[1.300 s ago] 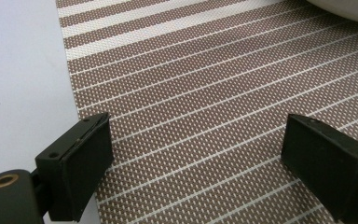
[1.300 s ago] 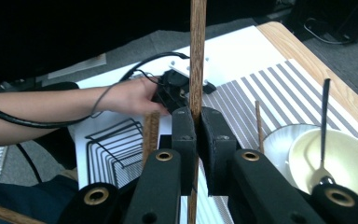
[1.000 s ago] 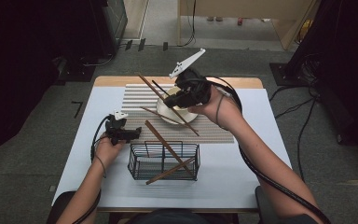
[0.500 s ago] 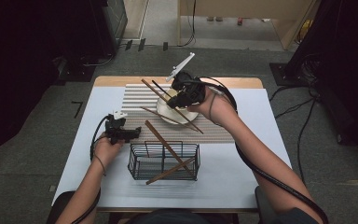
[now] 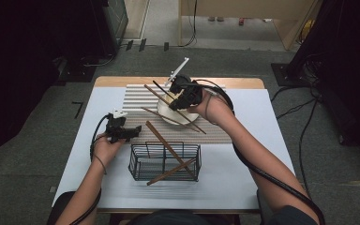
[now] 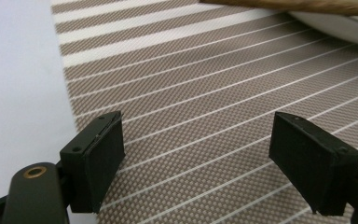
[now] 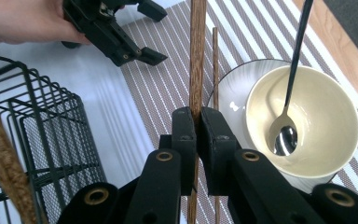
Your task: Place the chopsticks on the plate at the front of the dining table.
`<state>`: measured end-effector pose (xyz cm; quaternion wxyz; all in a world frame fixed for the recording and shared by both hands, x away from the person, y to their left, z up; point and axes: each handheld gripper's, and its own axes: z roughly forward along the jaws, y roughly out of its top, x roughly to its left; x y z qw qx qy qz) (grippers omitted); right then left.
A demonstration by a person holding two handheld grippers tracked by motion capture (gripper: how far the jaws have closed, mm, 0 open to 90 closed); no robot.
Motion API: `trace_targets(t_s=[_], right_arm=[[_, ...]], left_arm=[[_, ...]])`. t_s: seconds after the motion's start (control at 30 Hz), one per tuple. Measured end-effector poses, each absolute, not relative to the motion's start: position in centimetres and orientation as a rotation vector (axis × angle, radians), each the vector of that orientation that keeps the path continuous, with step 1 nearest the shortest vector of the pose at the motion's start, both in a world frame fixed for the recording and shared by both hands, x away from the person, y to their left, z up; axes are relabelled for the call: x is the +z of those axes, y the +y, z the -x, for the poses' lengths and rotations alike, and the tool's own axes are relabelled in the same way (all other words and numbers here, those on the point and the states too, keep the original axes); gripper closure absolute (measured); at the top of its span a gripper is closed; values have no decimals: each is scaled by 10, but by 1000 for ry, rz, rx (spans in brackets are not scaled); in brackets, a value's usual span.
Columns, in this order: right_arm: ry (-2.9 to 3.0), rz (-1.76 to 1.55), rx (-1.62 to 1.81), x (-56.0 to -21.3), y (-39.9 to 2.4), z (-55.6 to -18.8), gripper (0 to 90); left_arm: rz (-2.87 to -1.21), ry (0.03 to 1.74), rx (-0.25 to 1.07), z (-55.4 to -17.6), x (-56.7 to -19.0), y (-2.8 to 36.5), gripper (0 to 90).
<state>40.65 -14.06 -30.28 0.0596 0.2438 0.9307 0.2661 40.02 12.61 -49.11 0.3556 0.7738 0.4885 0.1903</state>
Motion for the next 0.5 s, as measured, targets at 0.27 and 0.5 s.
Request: trace_targets(t_s=[0.27,0.5], right_arm=[[2835,-759,744,-315,-134,-415,856],[2848,-774,705,-324,-130,-421,856]], left_arm=[[-2002,1215,494,-404,-489,119,246],[-2009,1149,475,-405,-487,113,285]])
